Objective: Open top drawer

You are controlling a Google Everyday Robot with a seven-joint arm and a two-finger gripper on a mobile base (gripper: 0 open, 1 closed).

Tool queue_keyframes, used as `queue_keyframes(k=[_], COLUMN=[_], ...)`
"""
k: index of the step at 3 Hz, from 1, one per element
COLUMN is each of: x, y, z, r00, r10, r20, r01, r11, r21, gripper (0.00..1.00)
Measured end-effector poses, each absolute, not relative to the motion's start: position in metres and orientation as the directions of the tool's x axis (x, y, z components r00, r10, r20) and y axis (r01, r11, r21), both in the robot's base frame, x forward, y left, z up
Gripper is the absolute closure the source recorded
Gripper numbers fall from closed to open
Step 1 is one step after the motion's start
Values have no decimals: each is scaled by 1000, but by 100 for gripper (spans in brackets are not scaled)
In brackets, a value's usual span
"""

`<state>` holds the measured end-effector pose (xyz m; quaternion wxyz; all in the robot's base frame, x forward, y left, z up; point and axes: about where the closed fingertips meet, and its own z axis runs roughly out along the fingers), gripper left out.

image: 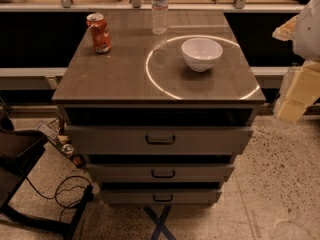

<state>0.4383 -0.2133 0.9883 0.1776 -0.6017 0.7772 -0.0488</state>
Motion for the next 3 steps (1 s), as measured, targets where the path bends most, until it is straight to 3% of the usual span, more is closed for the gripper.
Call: queue_keyframes(k=[1,3], x=[438,421], y=[-210,-157], z=[988,942], r00=[-207,-83], r10=[-955,-996], r20=[-213,-21], r01=[-916,-945], r11=[266,85], r21=[-300,-317], gripper=[0,0])
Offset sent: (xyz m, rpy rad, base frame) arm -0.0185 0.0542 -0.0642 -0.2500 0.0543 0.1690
